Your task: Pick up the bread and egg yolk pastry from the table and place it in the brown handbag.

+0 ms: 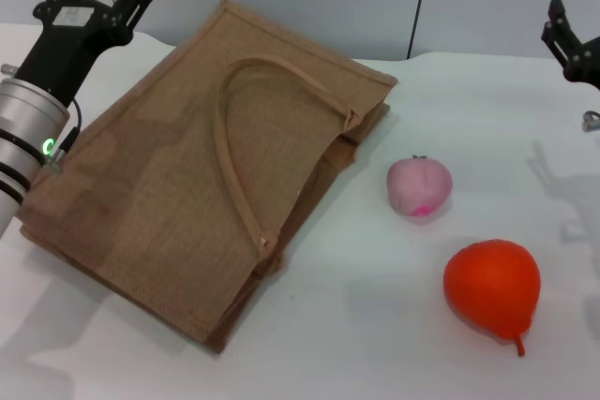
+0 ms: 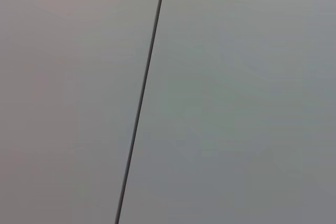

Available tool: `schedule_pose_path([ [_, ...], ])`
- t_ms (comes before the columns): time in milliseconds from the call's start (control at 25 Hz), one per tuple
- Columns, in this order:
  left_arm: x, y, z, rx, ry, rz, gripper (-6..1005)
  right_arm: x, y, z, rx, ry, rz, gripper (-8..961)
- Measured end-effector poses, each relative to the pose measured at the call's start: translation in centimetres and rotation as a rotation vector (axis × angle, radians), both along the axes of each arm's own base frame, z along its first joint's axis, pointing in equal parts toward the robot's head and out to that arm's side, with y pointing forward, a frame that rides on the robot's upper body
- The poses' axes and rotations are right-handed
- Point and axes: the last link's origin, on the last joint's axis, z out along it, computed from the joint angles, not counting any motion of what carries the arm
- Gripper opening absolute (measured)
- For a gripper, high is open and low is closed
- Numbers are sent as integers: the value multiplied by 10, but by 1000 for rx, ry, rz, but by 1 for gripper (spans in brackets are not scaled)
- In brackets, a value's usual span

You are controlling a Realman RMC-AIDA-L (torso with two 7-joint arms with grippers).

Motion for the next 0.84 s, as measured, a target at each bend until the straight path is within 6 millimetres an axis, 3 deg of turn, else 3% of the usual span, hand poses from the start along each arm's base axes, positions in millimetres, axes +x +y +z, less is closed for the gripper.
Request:
schedule_pose_path([
  [560, -7, -1, 0, 36, -83, 70, 714, 13, -6, 5, 53, 52, -43, 884],
  [840, -10, -1, -2, 49, -125, 111, 714, 32, -5, 13, 86, 87, -135, 884],
])
